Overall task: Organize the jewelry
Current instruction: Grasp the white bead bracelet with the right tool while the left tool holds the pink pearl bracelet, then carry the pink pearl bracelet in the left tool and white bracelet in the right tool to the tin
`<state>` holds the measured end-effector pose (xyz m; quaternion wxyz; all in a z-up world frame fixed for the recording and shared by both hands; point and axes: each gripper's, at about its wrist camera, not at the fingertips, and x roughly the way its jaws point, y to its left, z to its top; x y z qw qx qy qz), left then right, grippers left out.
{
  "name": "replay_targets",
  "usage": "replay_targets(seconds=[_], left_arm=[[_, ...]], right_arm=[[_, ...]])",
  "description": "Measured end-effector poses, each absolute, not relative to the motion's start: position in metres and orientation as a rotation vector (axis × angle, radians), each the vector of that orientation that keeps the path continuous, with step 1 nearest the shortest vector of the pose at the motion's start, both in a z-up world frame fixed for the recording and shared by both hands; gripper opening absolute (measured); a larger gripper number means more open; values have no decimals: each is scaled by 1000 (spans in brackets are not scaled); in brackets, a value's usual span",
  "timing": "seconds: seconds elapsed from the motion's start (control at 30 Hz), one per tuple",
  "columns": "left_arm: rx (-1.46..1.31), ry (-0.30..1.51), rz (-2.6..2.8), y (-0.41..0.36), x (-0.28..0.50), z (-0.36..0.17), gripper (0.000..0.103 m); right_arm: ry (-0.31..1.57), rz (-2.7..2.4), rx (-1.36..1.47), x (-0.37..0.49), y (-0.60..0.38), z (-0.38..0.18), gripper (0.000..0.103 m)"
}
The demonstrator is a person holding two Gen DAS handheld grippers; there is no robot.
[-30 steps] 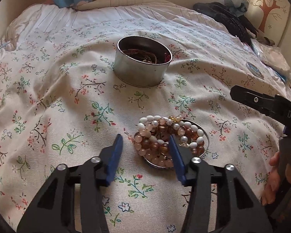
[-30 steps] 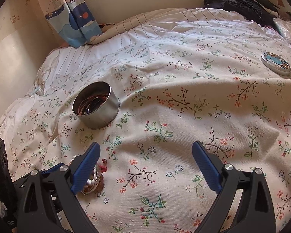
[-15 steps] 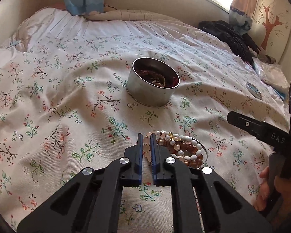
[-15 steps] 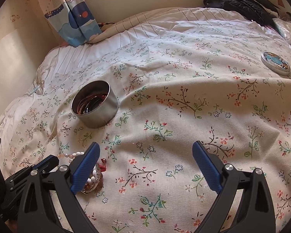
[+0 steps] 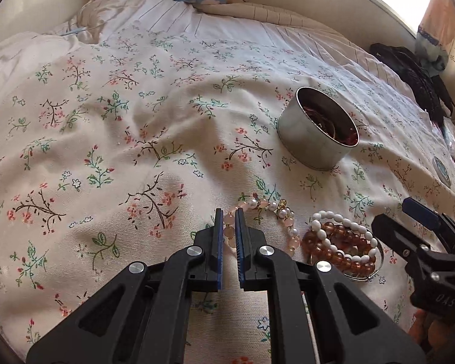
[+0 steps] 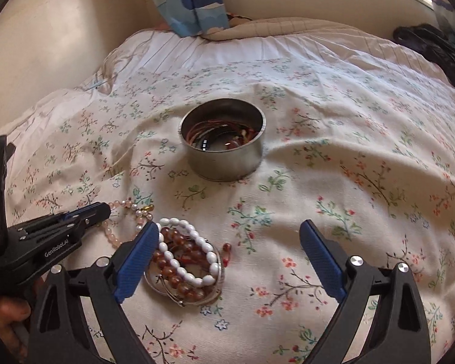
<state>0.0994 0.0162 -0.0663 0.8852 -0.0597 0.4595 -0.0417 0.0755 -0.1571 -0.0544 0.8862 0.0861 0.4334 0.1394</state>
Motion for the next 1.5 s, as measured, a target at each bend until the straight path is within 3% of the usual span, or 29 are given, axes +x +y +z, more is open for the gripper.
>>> replay_targets(seconds=[0.07, 0.2, 0.3, 0.33, 0.43, 0.73, 0.77, 0.8, 0.83, 0.87, 0.93, 1.03, 1.1, 1.13, 1.33, 1.5], left_arm=[[-124, 962, -89, 16, 100, -68, 7], [-124, 974, -98, 14, 101, -70, 7], [-130, 984, -105, 14, 103, -71, 7], [-132, 985, -107, 13, 103, -72, 7], [-135, 988, -112, 13, 104, -72, 7], [-128, 997, -121, 10, 103, -73, 7], [-128, 998, -120, 9, 103, -73, 7], [-130, 999, -120, 9, 103, -74, 7], [-130, 999, -120, 10, 103, -74, 7], [-130, 1000, -120, 9, 103, -74, 7], [-129, 1001, -120, 9, 104, -74, 7], [-128, 1001, -122, 9, 104, -74, 7], [-124, 1002, -122, 9, 104, -75, 7], [-123, 1003, -122, 8, 104, -75, 7], [-121, 1004, -122, 8, 104, -76, 7], [-124, 994, -136, 8, 102, -73, 7]], right_arm=[[920, 314, 154, 83, -148, -58, 71], [997, 371, 143, 100, -137, -76, 58], [1027, 413, 178, 102, -136, -82, 36], [1021, 409, 195, 101, -139, -80, 21], [1011, 385, 269, 97, -155, -78, 6], [949, 346, 496, 90, -198, -72, 6], [957, 365, 497, 92, -194, -73, 15], [969, 384, 492, 95, -188, -74, 31], [976, 389, 470, 97, -182, -75, 67], [986, 394, 439, 99, -176, -77, 73], [1017, 414, 419, 105, -166, -82, 70], [1081, 438, 392, 108, -156, -96, 40], [1063, 442, 380, 106, -156, -92, 28], [1048, 438, 387, 105, -159, -89, 15], [965, 395, 474, 92, -186, -75, 8], [862, 392, 582, 81, -209, -59, 8]])
